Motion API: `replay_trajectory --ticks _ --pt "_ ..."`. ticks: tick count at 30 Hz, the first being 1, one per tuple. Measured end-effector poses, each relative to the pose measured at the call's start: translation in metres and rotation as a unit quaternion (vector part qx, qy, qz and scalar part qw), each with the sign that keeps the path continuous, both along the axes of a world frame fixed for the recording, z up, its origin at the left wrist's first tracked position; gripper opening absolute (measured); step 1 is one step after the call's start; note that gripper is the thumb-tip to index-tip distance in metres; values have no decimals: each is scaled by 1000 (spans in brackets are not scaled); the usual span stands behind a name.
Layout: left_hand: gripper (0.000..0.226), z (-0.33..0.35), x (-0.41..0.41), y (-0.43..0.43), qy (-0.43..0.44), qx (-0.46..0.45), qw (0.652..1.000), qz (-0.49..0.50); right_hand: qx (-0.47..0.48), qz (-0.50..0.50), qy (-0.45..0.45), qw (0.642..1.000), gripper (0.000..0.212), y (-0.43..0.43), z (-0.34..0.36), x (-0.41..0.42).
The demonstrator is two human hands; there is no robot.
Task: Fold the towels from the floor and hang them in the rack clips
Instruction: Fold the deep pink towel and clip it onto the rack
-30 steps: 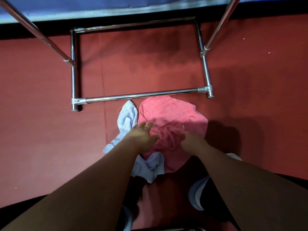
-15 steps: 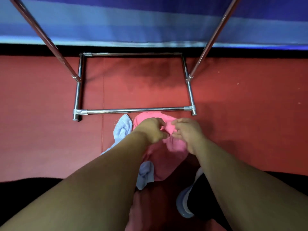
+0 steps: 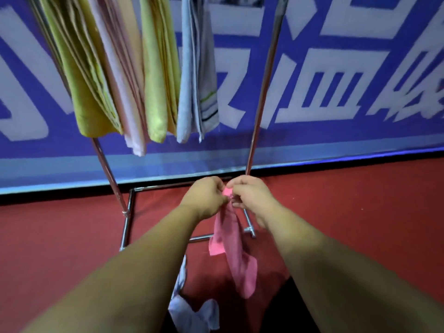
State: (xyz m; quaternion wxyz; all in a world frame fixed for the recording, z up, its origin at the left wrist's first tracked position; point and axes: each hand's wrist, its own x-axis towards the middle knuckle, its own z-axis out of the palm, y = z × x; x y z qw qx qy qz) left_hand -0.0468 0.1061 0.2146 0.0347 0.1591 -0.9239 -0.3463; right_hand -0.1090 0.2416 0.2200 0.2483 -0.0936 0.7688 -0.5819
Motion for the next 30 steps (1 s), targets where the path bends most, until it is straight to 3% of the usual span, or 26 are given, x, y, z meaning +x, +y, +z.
replay_trajectory --ticks 7,14,19,23,27,30 --pt "13 142 16 20 147 27 989 6 -109 -2 90 990 30 37 141 24" --pt "8 265 34 44 242 18 970 4 -154 19 152 976 36 67 249 35" --pt "12 313 51 54 272 90 958 4 -142 42 211 966 11 79 296 45" --pt "6 338 61 54 286 106 952 10 -122 39 254 959 18 74 320 53" --pt "11 359 68 47 291 99 951 20 -120 55 281 951 2 65 341 54" --pt "6 375 72 40 286 97 953 19 -126 55 296 945 8 55 353 52"
